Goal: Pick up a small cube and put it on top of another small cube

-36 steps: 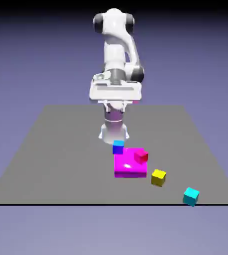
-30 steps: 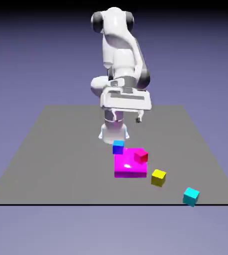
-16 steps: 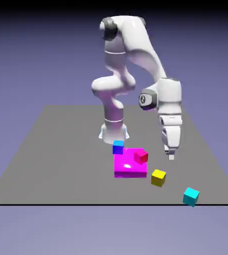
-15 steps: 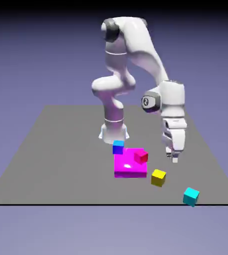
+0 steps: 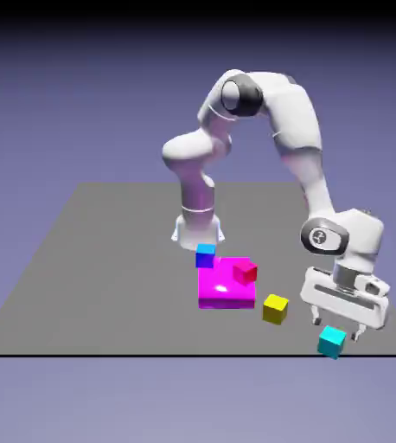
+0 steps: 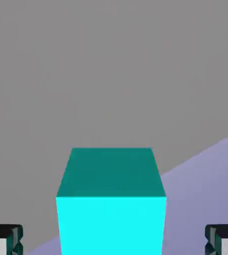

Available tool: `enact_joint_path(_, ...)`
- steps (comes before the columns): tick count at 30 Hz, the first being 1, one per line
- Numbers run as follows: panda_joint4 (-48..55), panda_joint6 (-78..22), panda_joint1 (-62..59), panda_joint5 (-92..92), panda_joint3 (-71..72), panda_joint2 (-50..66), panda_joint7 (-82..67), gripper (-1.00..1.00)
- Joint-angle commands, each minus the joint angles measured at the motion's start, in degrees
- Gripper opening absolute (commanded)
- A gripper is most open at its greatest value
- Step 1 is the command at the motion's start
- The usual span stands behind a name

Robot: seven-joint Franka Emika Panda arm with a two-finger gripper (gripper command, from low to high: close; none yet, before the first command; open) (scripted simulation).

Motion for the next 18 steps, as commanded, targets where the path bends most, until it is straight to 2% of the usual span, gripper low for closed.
enact_joint_path(1, 0.0, 0.0, 0.0, 0.0, 0.0, 0.0, 0.0, -1.0)
enact_joint_path(7, -4.76, -6.33, 0.18, 2.07, 1.85, -10.32, -0.98, -1.0)
enact_joint_path(18, -22.33, -19.55, -14.03, 13.78, 5.8, -31.98, 26.43, -1.0)
